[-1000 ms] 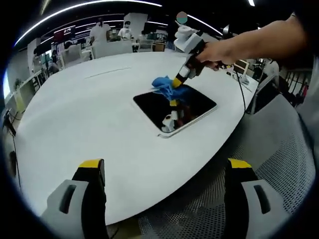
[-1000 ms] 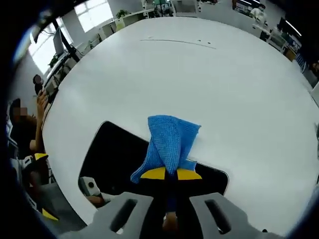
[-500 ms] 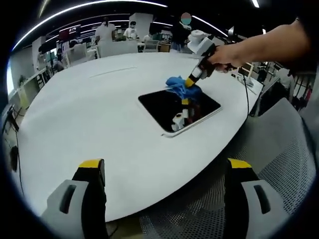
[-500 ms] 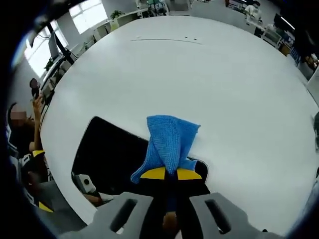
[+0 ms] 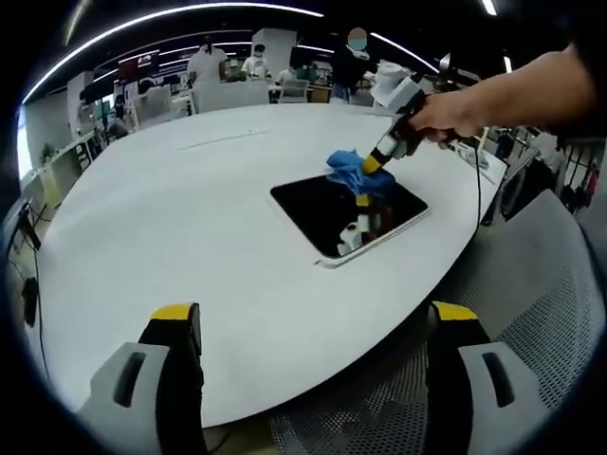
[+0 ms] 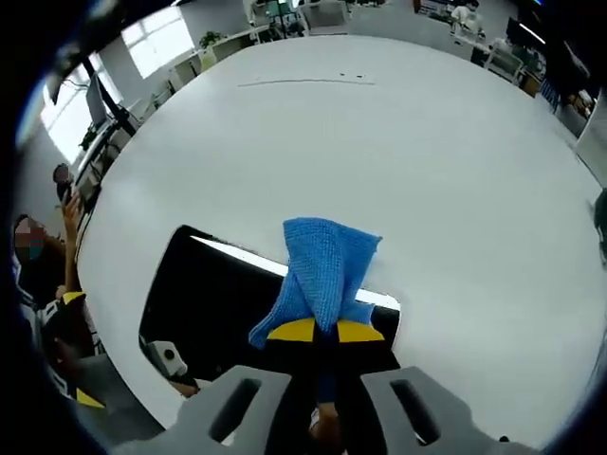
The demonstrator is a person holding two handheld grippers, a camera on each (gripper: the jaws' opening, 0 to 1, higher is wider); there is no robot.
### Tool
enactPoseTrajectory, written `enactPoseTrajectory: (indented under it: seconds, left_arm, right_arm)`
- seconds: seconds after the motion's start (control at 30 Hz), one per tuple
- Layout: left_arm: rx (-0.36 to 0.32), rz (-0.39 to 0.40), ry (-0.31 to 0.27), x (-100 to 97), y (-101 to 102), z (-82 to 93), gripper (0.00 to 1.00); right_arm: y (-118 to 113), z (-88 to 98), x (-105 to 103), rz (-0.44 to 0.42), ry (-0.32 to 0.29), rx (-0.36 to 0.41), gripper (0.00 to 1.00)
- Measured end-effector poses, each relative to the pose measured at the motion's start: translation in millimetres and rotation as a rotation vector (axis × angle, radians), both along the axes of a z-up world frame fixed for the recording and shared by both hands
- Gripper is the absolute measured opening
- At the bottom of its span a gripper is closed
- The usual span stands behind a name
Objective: Wipe the mirror surface with the cleaning cloth until all visible marks leave the cleaned area.
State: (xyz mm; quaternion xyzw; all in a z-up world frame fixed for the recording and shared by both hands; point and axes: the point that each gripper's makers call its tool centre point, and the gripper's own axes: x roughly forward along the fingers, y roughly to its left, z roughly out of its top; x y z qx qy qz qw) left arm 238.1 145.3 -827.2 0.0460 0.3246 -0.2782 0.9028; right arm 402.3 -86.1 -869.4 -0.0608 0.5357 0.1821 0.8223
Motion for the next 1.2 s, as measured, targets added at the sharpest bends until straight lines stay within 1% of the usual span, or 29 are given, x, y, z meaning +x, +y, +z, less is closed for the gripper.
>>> enactPoseTrajectory:
  seconds: [0.1,0.3,0.47,0.6,0.63,0.73,0.8,1.0,1.07,1.1,1.13,1.2]
  left_arm:
    - [0.003,-0.004,-0.007,1.2,-0.1,0.9,0.99]
    - [-0.001,0.012,-0.013,2.9,3.0,1.6,0.97]
    - [0.003,0.016,-0.014,3.5,3.0,1.7,0.96]
    - [-0.01,0.037,-0.019,3.5,4.1,4.4,0.99]
    - [-0.011,0.039,-0.018,3.1,4.7,4.5,0.99]
    - [-0.019,0.049,-0.016,2.9,5.3,4.7,0.99]
    - [-0.023,0.045,-0.017,3.1,4.2,5.3,0.99]
    - [-0.044,0.036,-0.004,1.5,1.0,5.2,0.99]
    - [-0.033,0.011,-0.012,0.4,-2.0,5.7,0.99]
    - [-0.028,0.004,-0.017,0.3,-3.0,6.0,0.99]
    - [-0.031,0.005,-0.015,0.3,-3.2,6.0,0.99]
    - [-0.039,0.004,-0.01,0.2,-3.3,5.9,0.99]
  right_arm:
    - [1.7,-0.1,-11.0,-0.003,0.003,0.003,0.0]
    - [4.7,-0.3,-30.9,-0.002,0.015,0.014,0.0]
    - [6.0,-0.5,-47.9,-0.025,0.031,0.03,0.0]
    - [7.0,-0.2,-58.2,-0.033,0.034,0.039,0.0]
    - [7.5,0.0,-62.0,-0.051,0.043,0.051,0.0]
    - [6.0,0.1,-68.4,-0.079,0.042,0.062,0.0]
    - [6.8,0.3,-75.0,-0.085,0.039,0.063,0.0]
    - [7.9,0.0,-88.6,-0.081,0.031,0.057,0.0]
    - [8.0,0.0,-92.0,-0.089,0.026,0.065,0.0]
    - [8.7,-0.1,-92.9,-0.077,0.017,0.06,0.0]
    - [8.0,-0.1,-92.3,-0.037,-0.003,0.043,0.0]
    - [9.0,-0.6,-97.5,-0.042,0.011,0.043,0.0]
